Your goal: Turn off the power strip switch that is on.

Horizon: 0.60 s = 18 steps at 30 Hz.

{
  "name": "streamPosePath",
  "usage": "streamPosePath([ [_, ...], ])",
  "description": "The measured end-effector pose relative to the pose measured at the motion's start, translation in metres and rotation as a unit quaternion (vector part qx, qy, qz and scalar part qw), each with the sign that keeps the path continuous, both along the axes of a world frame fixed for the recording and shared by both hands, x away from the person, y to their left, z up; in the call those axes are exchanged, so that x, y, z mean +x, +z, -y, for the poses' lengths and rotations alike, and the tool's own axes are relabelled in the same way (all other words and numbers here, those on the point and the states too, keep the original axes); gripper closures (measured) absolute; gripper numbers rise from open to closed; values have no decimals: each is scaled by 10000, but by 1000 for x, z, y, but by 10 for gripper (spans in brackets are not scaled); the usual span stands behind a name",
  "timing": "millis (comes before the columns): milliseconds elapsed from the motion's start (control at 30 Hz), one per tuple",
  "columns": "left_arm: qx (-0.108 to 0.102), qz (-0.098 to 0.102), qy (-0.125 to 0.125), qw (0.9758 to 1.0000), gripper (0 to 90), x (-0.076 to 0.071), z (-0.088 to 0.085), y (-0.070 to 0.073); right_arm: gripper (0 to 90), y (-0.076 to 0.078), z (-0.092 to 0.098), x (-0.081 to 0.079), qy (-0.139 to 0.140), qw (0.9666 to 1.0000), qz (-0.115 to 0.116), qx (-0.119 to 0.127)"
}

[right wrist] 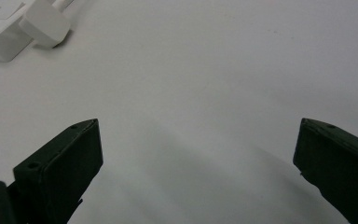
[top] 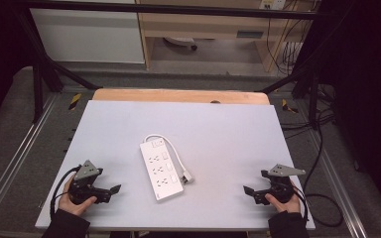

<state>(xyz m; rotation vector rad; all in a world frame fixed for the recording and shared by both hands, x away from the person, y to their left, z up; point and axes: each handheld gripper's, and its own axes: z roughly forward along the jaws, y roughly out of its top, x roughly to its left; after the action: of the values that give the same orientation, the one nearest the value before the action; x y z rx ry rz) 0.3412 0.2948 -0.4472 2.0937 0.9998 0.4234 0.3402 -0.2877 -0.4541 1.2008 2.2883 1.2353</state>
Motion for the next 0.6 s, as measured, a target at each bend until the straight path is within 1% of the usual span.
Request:
streamPosePath([
  [433,16,3,-23,10000,57,0,3,1,20,-2,-1,0,9,10000,-25,-94],
  [600,30,-9,-11,10000,58,1,4,2,20,-2,-2,0,18,10000,-26,-86],
])
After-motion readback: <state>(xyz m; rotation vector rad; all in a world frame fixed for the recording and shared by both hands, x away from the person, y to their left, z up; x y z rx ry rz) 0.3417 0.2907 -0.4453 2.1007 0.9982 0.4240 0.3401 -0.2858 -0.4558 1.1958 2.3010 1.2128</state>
